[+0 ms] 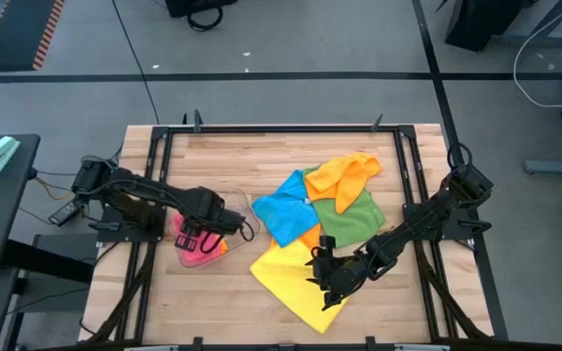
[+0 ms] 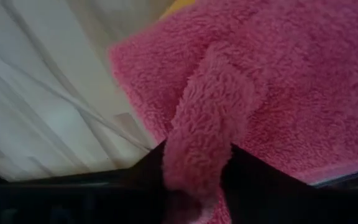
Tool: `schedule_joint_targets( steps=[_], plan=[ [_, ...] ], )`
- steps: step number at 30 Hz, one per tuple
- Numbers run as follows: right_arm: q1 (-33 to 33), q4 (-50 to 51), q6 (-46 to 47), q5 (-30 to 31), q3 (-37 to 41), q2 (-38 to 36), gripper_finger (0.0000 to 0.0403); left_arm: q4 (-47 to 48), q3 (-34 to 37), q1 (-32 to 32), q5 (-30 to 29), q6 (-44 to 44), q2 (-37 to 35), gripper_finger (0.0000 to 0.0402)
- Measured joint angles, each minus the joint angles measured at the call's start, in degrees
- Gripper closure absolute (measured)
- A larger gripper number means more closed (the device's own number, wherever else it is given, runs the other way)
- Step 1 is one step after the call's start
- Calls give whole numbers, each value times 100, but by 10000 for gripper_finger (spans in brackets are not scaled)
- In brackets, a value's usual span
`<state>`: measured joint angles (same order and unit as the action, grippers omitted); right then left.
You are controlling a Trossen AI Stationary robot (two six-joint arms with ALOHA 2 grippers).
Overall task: Fold microfiber towels
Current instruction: Put the folded pink microfiber cloth into the transparent bin
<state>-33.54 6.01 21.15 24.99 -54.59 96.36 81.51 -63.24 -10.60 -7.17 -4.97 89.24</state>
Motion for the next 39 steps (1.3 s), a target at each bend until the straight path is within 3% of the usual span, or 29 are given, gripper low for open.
schedule_joint_targets(
  steps=[6, 10, 17, 27, 32, 35, 37, 39],
  plan=[
    [-2, -19, 11, -17, 2, 0, 205, 821, -322, 13, -191, 474, 2, 159],
    [-2, -48, 6, -17, 2, 0, 205, 794, -749, 3, -409, 838, -149, 127],
    [-4, -84, 35, -17, 2, 0, 205, 595, -862, -41, 451, 1779, -178, 145],
    [-149, -108, 135, -15, 2, 0, 205, -711, 467, -260, 236, 2354, -160, 173],
    [-149, -125, 134, -15, 2, 0, 205, -573, 52, -242, -76, 2681, -231, 173],
    [-149, -116, 3, -13, 2, 0, 205, -528, -451, -242, -317, 3469, -304, 173],
    [-146, -117, -241, -6, 2, 0, 205, -986, -684, -301, -781, 4065, -335, 175],
    [-136, -132, -558, 79, 2, 0, 205, -1722, -772, -400, -1621, 4309, -373, 178]
  ],
)
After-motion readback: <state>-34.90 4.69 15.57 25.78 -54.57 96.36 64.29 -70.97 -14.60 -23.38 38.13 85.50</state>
